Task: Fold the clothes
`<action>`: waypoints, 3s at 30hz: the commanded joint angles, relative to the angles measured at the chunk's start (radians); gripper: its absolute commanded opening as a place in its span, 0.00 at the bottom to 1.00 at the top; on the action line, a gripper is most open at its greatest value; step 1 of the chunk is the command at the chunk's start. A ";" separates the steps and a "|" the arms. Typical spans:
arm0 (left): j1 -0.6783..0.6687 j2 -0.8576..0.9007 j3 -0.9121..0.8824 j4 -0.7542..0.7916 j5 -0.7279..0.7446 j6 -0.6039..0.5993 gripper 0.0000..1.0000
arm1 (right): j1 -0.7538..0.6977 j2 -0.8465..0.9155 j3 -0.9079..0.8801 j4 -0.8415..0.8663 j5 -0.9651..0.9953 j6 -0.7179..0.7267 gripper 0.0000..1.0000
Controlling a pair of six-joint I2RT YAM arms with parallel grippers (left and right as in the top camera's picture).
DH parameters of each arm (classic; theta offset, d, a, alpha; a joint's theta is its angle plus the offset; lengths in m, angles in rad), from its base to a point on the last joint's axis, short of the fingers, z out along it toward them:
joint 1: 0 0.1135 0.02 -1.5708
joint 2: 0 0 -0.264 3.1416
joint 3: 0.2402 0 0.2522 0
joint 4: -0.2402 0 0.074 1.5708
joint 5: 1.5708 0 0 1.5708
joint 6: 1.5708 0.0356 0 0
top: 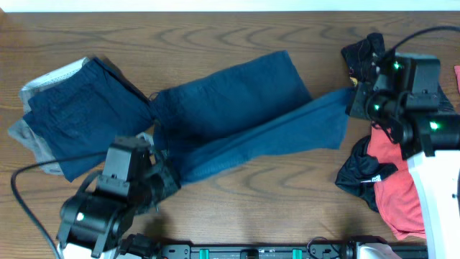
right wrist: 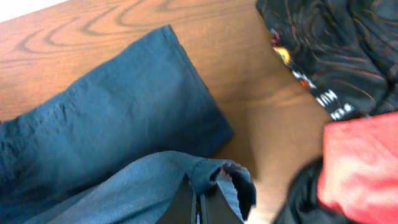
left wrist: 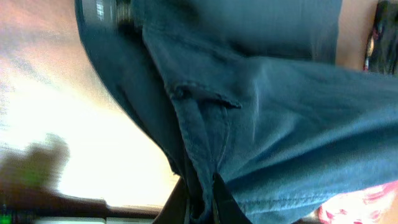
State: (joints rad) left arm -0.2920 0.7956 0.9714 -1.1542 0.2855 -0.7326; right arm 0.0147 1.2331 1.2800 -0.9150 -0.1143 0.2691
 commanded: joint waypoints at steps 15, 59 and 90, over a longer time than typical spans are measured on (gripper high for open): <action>0.006 -0.129 0.006 -0.088 -0.137 -0.031 0.06 | -0.060 -0.078 0.018 0.025 0.083 -0.051 0.01; 0.305 0.611 0.023 0.633 -0.038 0.071 0.63 | 0.058 0.535 0.017 0.373 -0.140 -0.151 0.44; 0.076 0.910 -0.104 0.540 -0.023 0.225 0.61 | -0.059 0.706 -0.116 0.083 0.227 -0.052 0.01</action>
State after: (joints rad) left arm -0.1520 1.6665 0.8803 -0.6071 0.2138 -0.5262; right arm 0.0383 1.9221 1.1847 -0.8104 -0.0628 0.1646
